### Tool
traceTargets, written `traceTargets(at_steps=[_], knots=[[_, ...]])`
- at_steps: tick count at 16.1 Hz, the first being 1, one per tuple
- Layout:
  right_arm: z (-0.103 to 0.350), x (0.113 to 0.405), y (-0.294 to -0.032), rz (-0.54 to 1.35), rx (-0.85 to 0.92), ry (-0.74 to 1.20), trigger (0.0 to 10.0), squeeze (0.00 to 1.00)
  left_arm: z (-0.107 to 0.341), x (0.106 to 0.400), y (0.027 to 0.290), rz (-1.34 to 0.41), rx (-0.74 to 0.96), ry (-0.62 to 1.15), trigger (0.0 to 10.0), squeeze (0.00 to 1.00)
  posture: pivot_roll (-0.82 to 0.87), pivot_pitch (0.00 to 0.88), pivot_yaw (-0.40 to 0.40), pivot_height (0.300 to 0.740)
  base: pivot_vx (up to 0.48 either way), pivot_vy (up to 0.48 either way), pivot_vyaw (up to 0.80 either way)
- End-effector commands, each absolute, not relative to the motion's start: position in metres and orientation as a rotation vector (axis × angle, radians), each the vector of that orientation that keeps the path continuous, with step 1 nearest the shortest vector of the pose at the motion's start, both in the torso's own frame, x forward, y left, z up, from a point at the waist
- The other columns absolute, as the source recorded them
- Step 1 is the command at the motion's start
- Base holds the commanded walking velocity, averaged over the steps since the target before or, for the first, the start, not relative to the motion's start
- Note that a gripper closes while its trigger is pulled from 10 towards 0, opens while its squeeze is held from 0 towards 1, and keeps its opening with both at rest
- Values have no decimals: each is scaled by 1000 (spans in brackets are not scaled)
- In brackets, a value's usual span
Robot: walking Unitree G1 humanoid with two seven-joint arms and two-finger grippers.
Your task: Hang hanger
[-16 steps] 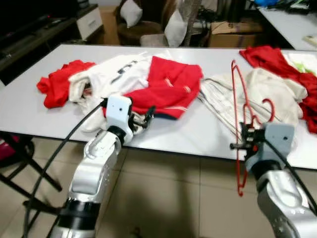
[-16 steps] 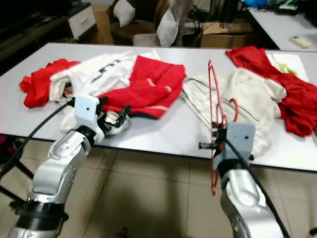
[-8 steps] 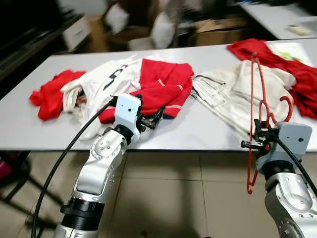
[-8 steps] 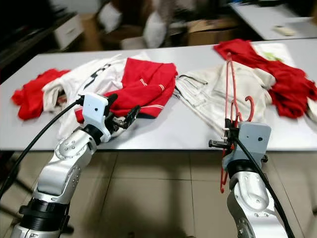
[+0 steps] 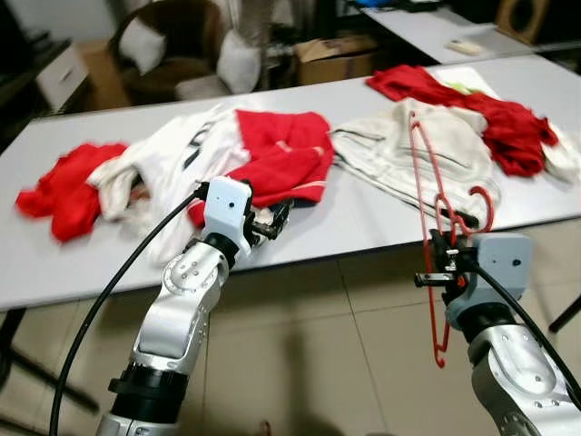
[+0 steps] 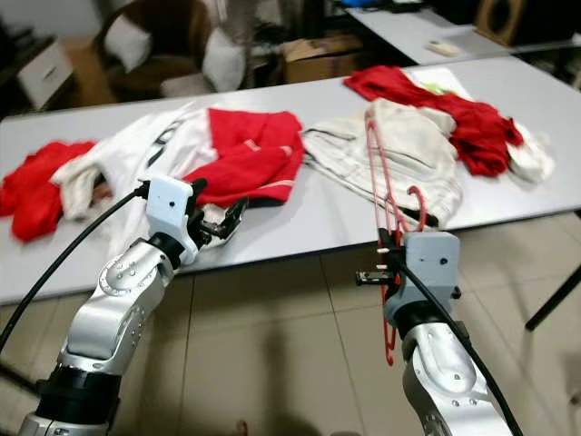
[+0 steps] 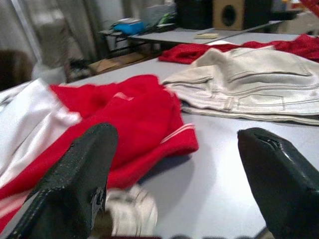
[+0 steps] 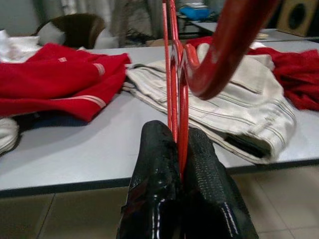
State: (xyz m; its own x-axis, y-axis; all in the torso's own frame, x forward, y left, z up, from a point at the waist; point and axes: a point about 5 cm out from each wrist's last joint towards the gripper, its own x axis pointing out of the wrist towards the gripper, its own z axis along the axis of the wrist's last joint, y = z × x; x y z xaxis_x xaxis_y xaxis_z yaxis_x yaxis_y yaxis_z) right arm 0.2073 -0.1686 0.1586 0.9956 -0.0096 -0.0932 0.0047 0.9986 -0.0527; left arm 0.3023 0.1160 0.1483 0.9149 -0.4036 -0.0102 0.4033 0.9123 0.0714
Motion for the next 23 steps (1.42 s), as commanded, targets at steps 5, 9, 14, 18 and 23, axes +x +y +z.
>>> traceTargets(at_steps=[5,9,14,18,23], knots=[[158,209,-173,2,-96,112,10000,0,146,303,117,-359,91,23,10000,0,-211,15,113,740,0,-288,0],[159,209,-176,-7,-123,107,10000,0,148,306,117,-367,25,5,10000,0,-215,17,114,740,0,0,0],[160,212,-175,22,-149,103,10000,0,152,309,118,-341,-11,-4,10000,0,-216,6,110,740,113,0,0],[163,217,-180,-13,-172,78,10000,0,154,309,116,-377,-7,-11,10000,0,-216,0,107,740,362,0,0],[165,219,-181,1,-189,69,10000,0,154,310,113,-391,-23,-14,10000,0,-227,0,107,740,376,0,0]])
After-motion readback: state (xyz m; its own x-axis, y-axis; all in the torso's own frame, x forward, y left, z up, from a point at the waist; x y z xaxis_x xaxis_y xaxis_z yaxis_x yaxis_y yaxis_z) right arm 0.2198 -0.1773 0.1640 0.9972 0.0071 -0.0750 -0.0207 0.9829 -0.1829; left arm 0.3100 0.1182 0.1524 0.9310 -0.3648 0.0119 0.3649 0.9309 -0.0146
